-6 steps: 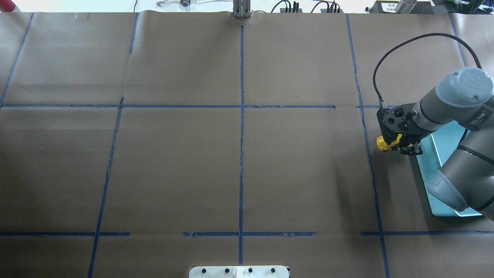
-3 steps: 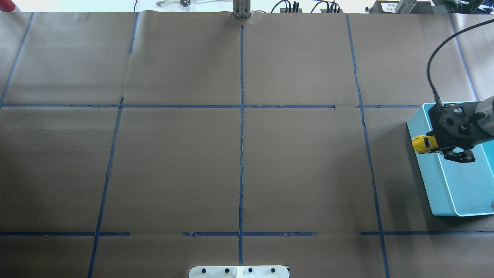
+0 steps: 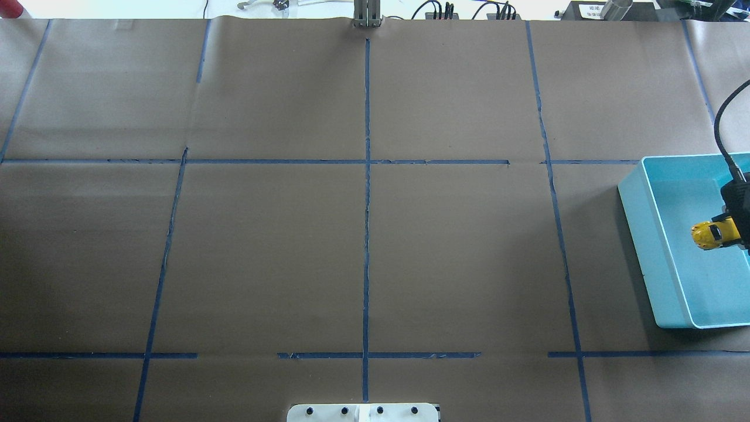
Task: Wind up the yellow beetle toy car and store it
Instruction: 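Carry the car over the bin, lower it inside, open the right gripper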
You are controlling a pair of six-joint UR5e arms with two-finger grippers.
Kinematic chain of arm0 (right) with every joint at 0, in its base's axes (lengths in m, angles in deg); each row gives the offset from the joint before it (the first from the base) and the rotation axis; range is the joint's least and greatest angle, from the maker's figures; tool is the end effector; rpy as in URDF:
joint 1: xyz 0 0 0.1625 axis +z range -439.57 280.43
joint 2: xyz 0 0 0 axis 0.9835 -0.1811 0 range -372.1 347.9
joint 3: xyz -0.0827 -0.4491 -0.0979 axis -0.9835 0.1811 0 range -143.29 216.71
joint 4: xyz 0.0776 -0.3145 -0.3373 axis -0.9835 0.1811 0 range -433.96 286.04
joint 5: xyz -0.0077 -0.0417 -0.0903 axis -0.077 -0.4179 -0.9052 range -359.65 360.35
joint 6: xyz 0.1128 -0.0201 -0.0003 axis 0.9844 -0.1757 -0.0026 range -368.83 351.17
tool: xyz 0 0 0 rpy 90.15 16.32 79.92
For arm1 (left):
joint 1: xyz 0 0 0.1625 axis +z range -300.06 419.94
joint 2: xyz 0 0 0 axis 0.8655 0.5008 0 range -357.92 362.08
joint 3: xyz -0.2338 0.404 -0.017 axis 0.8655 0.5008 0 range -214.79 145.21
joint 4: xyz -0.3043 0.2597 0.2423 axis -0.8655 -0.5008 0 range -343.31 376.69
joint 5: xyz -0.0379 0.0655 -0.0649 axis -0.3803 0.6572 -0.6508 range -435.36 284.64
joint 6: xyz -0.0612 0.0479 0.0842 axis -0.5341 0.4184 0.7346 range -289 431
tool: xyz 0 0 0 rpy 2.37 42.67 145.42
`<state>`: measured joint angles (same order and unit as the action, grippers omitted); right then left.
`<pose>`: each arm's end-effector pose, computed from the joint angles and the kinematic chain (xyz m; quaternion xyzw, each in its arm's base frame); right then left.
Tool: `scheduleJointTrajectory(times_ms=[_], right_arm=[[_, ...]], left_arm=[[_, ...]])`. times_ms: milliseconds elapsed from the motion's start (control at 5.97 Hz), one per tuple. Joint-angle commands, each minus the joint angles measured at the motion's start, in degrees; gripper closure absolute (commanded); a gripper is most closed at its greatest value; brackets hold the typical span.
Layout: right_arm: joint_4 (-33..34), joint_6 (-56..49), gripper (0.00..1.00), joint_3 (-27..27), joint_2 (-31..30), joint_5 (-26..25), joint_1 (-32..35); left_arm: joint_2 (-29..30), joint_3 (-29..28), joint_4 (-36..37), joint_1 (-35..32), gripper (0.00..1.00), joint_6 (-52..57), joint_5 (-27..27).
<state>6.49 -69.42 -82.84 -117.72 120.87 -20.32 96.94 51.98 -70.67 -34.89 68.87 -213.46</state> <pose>-0.1606 -0.4167 0.5552 0.2560 -0.1985 -0.7132 0.6217 -0.0973 -0.5798 0.6934 0.0016 0.4076 -0.0591 0.9113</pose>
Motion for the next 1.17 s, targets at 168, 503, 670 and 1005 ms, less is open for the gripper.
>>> scheduleJointTrajectory(times_ms=[168, 503, 670, 1005], right_arm=[[-15.0, -0.3, 1.0, 17.3, 2.7, -0.2, 0.1], [-17.1, 4.8, 1.0, 17.7, 2.4, -0.3, -1.0], [-17.0, 5.0, 0.99, 17.8, 2.4, -0.5, -1.9], [-17.1, 6.0, 0.97, 17.6, 2.6, -0.5, -3.3]], left_arm=[[0.1, 0.1, 0.0, 0.0, 0.0, -0.1, -0.1], [0.1, 0.1, 0.0, 0.0, 0.0, -0.1, -0.1], [0.1, 0.1, 0.0, 0.1, 0.0, -0.1, -0.1], [0.1, 0.1, 0.0, 0.1, 0.0, -0.1, -0.1]])
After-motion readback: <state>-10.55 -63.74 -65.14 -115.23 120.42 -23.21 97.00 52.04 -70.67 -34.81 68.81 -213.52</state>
